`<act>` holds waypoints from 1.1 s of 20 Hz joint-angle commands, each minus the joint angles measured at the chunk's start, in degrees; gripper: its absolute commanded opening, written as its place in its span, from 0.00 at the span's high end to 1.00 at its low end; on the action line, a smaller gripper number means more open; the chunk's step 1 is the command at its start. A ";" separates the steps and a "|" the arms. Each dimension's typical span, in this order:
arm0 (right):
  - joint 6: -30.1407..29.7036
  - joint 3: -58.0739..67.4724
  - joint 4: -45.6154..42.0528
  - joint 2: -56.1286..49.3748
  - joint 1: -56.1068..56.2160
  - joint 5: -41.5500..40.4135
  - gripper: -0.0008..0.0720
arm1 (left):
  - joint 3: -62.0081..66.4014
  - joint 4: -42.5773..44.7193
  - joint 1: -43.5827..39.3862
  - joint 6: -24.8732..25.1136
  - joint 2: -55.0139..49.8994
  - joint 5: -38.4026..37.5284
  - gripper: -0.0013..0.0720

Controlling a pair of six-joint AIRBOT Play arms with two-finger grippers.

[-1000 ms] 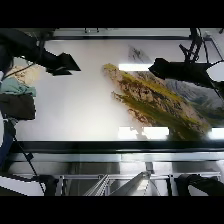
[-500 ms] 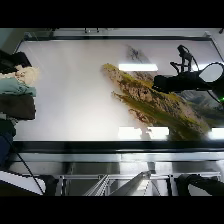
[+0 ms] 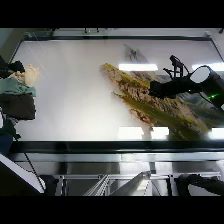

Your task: Fold the shirts.

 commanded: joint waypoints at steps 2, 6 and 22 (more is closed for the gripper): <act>0.26 -0.02 1.09 -1.90 -0.02 0.09 0.96 | 1.22 0.68 -1.81 2.03 -6.29 -6.36 0.01; 0.22 -0.02 2.60 -2.95 0.00 0.13 0.96 | 1.03 0.92 -4.04 5.25 -7.69 -7.17 0.05; 0.00 0.00 -2.23 -2.99 -5.31 -4.57 0.96 | 0.98 -36.76 -35.30 25.14 19.10 34.84 0.96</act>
